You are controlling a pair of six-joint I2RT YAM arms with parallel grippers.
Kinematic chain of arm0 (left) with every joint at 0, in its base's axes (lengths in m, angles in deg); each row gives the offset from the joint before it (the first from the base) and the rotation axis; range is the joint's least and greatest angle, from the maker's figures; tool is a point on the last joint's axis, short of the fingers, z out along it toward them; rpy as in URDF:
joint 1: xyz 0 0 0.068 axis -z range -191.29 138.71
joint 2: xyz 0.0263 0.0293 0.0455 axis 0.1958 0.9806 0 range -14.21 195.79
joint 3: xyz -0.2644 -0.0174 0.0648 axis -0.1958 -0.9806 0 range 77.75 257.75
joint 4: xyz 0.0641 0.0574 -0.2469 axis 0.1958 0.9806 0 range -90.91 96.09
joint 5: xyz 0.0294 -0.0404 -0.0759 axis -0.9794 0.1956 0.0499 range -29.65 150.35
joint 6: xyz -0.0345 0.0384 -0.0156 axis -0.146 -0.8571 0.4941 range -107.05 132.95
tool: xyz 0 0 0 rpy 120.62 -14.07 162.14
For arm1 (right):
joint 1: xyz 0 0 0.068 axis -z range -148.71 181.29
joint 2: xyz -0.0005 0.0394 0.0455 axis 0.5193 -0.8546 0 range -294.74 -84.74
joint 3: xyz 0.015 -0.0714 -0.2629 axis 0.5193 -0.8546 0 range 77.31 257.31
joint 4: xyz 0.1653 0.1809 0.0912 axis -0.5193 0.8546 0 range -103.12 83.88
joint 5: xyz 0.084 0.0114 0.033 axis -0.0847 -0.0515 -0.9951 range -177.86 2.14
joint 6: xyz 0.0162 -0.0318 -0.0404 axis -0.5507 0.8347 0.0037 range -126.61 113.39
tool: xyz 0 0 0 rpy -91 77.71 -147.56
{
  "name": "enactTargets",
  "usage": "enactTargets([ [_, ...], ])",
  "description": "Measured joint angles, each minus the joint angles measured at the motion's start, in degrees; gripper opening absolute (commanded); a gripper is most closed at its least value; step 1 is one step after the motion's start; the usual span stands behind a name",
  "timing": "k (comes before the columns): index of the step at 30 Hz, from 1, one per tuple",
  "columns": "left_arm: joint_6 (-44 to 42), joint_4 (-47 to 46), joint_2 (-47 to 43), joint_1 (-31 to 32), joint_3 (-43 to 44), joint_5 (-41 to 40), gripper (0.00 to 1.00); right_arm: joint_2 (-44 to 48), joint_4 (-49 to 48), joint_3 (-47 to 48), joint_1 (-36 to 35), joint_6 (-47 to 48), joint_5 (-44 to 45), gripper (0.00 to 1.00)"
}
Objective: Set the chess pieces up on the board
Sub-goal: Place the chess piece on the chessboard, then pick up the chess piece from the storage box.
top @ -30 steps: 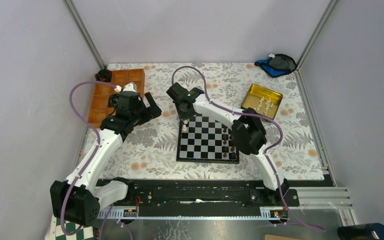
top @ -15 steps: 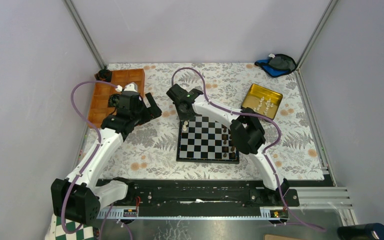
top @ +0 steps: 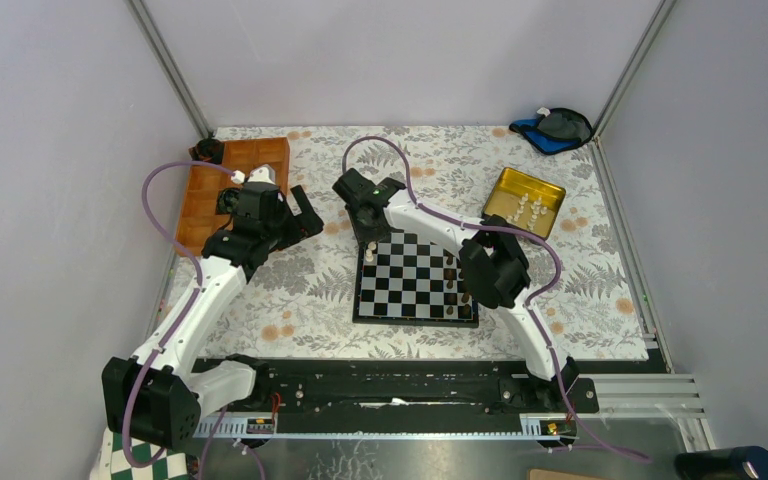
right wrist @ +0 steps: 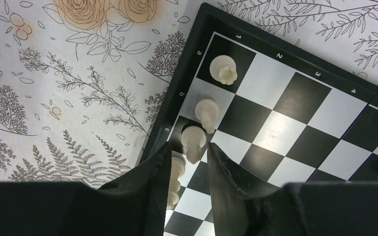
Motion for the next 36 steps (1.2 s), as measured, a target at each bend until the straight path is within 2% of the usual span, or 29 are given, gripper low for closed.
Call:
enactTargets([
  [13,0.0,0.0,0.0,0.0,0.3,-1.2,0.99,0.1,2.3,3.0,0.0,1.1,0.2,0.43],
  [21,-0.5,-0.1,3.3,0.0,7.6,-2.4,0.99,6.9,5.4,4.3,1.8,1.8,2.8,0.46],
  [24,-0.7,-0.3,5.2,0.0,9.8,-2.4,0.99,12.6,5.0,2.7,6.4,1.8,3.2,0.51],
  [29,-1.2,-0.5,8.0,0.0,10.8,-2.6,0.99,21.9,2.0,-4.3,19.1,1.6,5.7,0.59],
  [36,-1.7,-0.5,11.9,0.0,12.0,-2.6,0.99,26.2,-3.3,-19.3,33.8,-0.1,7.1,0.65],
])
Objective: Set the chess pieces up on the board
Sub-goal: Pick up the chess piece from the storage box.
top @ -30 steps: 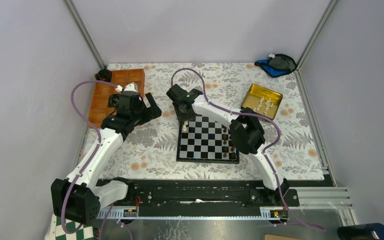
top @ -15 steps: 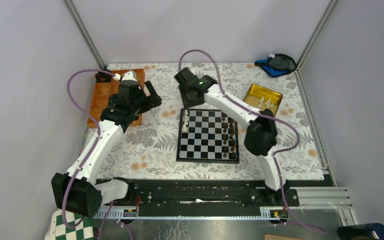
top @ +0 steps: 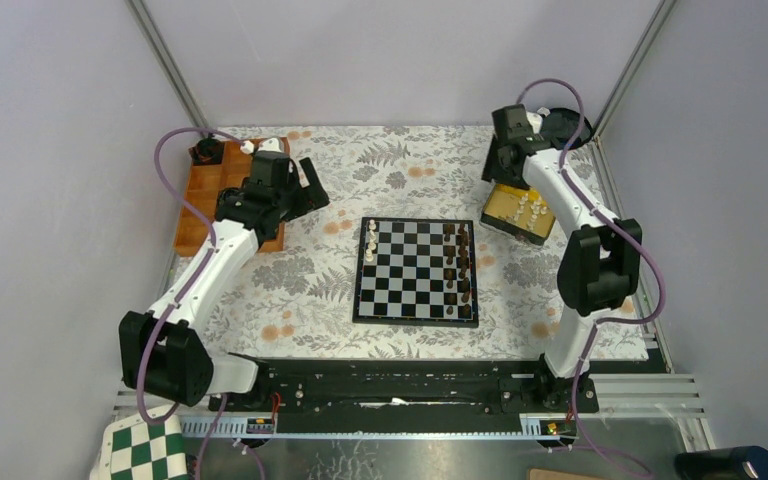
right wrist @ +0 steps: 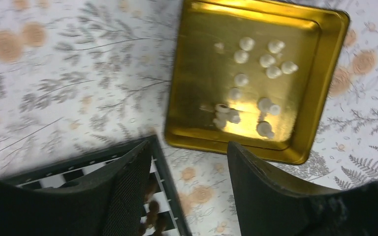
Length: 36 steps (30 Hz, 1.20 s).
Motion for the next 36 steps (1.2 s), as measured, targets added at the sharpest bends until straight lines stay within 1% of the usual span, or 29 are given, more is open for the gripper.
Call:
enactTargets([
  [4,-0.3,0.0,0.9,0.0,0.8,-0.2,0.99,-0.2,-1.4,-3.8,4.9,-0.6,-0.4,0.65],
  [7,-0.6,0.0,1.2,0.0,1.2,-0.4,0.99,-1.5,-3.2,-4.2,8.2,-0.9,-0.9,0.63],
  [11,-0.9,0.0,1.5,0.0,1.4,-0.8,0.99,-4.5,-5.0,-3.7,10.7,-1.2,-1.2,0.62],
  [21,-1.0,0.0,3.5,0.0,2.3,-0.9,0.99,-13.7,-6.3,0.4,12.3,-1.7,-3.0,0.54],
  [36,-1.1,0.0,6.7,0.0,2.3,-1.4,0.99,-20.2,-7.3,5.6,13.9,-1.7,-4.5,0.47],
])
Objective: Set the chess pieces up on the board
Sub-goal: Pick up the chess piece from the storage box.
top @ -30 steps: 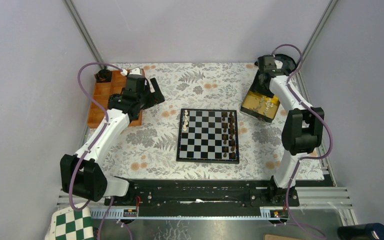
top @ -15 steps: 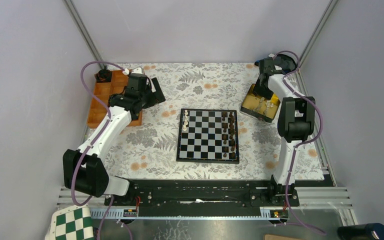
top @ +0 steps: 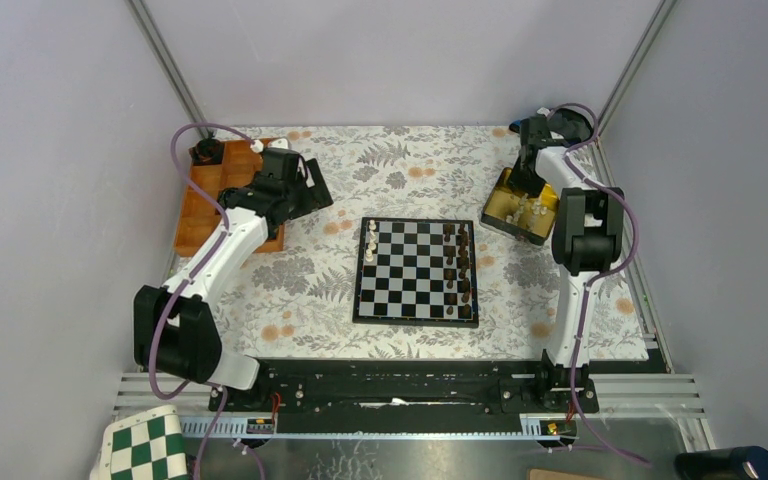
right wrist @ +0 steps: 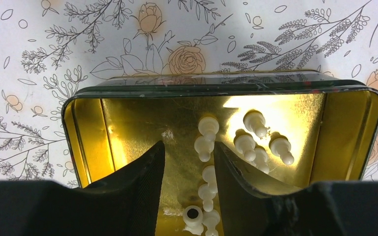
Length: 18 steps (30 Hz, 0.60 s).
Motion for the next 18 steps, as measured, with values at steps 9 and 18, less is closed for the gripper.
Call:
enactTargets([
  [9,0.0,0.0,1.1,0.0,0.5,-0.4,0.99,-1.5,0.0,0.6,0.4,0.0,-0.4,0.39],
  [18,0.0,0.0,1.3,0.0,0.6,-0.4,0.99,-1.9,0.0,0.6,0.5,0.0,-1.4,0.31],
])
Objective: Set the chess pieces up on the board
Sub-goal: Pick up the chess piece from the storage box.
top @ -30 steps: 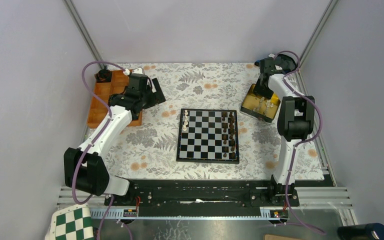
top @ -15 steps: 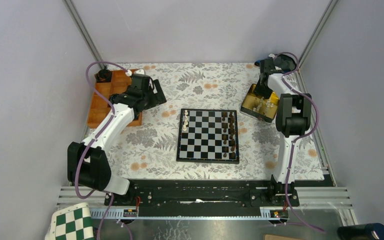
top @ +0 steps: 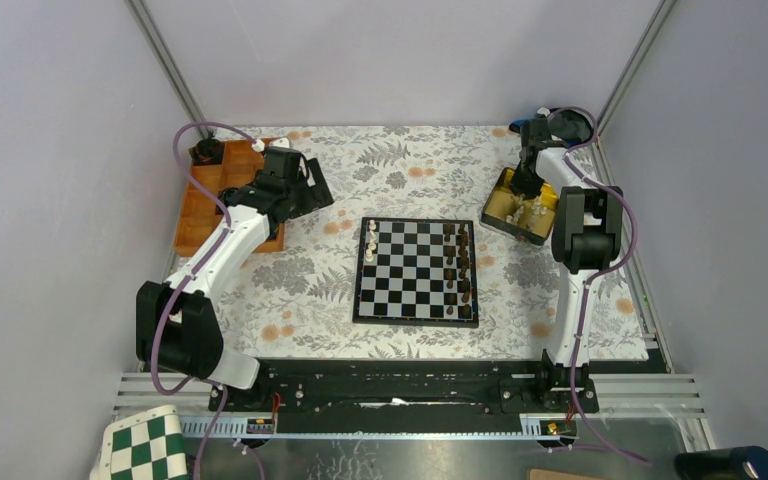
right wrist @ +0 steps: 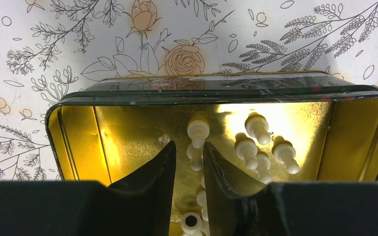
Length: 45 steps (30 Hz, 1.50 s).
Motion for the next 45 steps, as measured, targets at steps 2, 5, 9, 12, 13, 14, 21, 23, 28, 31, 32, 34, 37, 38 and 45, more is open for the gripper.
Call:
enactTargets([
  [2,0.0,0.0,0.0,0.0,0.0,0.0,0.99,0.0,0.0,-0.1,0.0,0.0,0.0,0.27],
  [5,0.0,0.0,0.0,0.0,0.0,0.0,0.99,0.0,-0.1,-0.5,0.0,0.0,0.0,0.24],
  [9,0.0,0.0,0.0,0.0,0.0,0.0,0.99,0.0,-0.4,-1.0,0.0,0.1,0.0,0.21],
  [12,0.0,0.0,0.0,0.0,0.0,0.0,0.99,0.1,-1.0,-1.6,0.0,0.2,-0.1,0.12],
  [13,0.0,0.0,0.0,0.0,0.0,0.0,0.99,0.1,-1.2,-2.0,0.0,0.2,-0.1,0.09],
  [14,0.0,0.0,0.0,0.0,0.0,0.0,0.99,0.2,-1.5,-2.1,0.0,0.2,-0.1,0.06],
  [21,0.0,0.0,-0.4,0.0,-0.2,0.0,0.99,0.8,-1.7,-2.7,0.0,0.4,-0.2,0.00],
  [23,0.0,0.0,-0.8,0.0,-0.4,0.0,0.99,0.9,-1.5,-2.7,0.0,0.5,-0.2,0.03],
  [28,0.1,0.0,-2.1,0.0,-0.9,0.0,0.99,1.1,-0.9,-2.7,0.0,1.0,-0.2,0.37],
  [31,0.1,0.0,-2.8,0.0,-1.4,0.0,0.99,1.3,-0.8,-2.7,0.0,1.4,-0.2,0.44],
  [32,0.1,0.0,-3.0,0.0,-1.6,0.0,0.99,1.3,-0.7,-2.7,0.0,1.5,-0.2,0.44],
  [34,0.1,0.0,-3.5,0.0,-2.1,0.0,0.99,1.4,-0.5,-2.7,0.0,1.7,-0.2,0.44],
  [37,0.1,0.0,-3.9,0.0,-2.5,0.0,0.99,1.9,-0.5,-2.8,0.0,1.7,-0.2,0.41],
  [38,0.1,0.0,-4.0,0.0,-2.5,0.0,0.99,2.0,-0.6,-2.9,0.0,1.7,-0.3,0.38],
  [45,1.0,0.0,-4.4,0.1,-2.8,0.0,0.99,3.3,-0.6,-3.8,0.0,1.9,-1.7,0.28],
])
